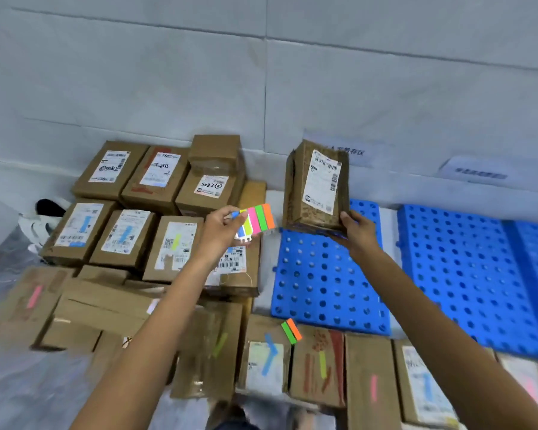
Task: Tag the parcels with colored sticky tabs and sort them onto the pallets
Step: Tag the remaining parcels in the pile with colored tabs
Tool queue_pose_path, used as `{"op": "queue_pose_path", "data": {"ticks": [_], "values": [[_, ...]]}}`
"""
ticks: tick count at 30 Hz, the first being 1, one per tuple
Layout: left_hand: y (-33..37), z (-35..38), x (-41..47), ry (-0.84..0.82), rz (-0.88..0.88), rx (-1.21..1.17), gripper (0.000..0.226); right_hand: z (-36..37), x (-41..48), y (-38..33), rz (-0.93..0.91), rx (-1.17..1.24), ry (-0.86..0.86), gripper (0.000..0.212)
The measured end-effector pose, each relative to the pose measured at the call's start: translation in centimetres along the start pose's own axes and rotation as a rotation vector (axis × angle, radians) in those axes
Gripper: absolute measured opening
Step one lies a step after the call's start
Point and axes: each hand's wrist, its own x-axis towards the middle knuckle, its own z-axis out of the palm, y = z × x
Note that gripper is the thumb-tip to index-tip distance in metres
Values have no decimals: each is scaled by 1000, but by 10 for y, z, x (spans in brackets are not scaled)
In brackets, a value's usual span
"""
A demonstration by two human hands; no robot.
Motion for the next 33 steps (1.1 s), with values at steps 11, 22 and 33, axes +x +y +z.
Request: {"op": "queue_pose_path", "data": {"ticks": [11,22,33], "values": [[-60,95,-122,-179,-107,19,15,-193,-136,132,88,-141,51,21],[-81,112,-180,-240,-176,-81,21,-229,-174,160,-184,-1002,-27,44],[-65,139,-212,-377,-113,-124,18,-175,-160,107,-1229,-1350,-95,41]]}}
